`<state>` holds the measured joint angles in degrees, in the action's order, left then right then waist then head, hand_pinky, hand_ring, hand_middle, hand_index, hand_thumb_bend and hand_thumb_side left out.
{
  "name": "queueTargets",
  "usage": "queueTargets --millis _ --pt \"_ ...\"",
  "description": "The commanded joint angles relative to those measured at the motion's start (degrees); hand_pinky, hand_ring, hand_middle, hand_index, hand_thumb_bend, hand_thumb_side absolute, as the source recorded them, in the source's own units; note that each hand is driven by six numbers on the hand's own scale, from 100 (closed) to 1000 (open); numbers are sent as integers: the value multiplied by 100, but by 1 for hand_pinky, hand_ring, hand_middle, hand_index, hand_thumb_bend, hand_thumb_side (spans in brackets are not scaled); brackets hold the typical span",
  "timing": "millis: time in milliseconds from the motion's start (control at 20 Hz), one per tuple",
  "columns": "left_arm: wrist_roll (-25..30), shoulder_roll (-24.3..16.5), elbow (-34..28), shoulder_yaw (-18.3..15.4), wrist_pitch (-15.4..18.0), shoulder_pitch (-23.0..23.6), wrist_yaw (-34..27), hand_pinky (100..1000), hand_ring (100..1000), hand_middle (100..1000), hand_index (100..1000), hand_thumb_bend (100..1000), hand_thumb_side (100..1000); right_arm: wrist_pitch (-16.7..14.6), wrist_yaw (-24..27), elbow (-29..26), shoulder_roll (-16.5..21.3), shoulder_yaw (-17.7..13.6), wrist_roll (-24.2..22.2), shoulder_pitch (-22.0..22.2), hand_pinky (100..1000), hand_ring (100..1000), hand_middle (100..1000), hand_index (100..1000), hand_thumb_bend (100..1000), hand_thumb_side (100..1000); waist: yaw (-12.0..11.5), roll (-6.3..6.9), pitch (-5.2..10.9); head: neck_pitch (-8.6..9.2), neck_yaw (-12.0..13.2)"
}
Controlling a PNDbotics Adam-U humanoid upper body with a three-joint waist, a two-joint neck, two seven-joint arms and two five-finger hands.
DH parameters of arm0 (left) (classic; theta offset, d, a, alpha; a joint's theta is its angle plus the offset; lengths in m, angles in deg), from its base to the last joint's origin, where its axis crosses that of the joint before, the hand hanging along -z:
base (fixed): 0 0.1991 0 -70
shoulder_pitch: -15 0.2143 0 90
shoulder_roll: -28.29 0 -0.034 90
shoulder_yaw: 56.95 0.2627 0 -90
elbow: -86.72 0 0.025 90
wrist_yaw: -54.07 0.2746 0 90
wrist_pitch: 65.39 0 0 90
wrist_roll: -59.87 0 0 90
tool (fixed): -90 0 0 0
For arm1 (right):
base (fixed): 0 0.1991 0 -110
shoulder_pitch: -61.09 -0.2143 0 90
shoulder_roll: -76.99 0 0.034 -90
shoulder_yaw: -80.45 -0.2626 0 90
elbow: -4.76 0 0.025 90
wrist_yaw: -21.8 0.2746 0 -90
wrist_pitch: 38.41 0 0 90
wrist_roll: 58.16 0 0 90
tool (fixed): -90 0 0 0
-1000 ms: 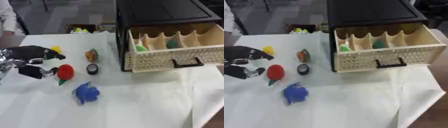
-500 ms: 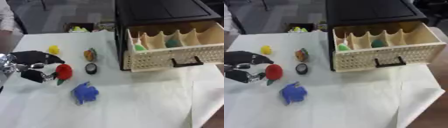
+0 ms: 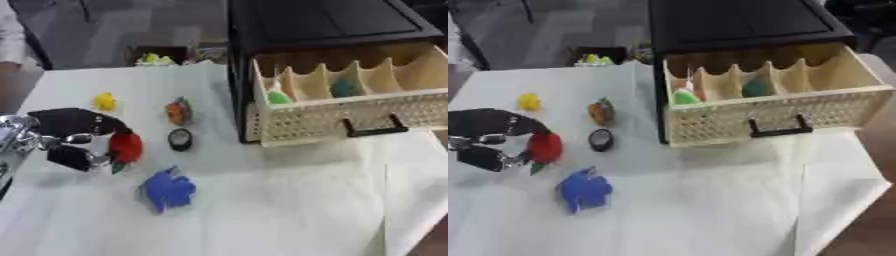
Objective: Pick up objects from table and place into drawer.
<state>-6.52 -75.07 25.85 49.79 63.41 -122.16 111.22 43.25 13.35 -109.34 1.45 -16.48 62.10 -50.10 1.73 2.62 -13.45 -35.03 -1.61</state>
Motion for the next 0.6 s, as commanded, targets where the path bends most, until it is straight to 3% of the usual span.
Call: queueTargets --millis 50,600 --pt "-48 -86 -1 -86 46 -138 148 802 899 899 1000 108 1000 -6 13 -49 105 -67 -23 -72 235 562 484 756 268 675 24 -6 63 76 18" --pt "-199 -80 155 -158 73 -147 481 797 895 893 1000 172 1000 8 29 -49 88 -85 -55 -67 228 558 475 748 260 672 77 36 -1 103 38"
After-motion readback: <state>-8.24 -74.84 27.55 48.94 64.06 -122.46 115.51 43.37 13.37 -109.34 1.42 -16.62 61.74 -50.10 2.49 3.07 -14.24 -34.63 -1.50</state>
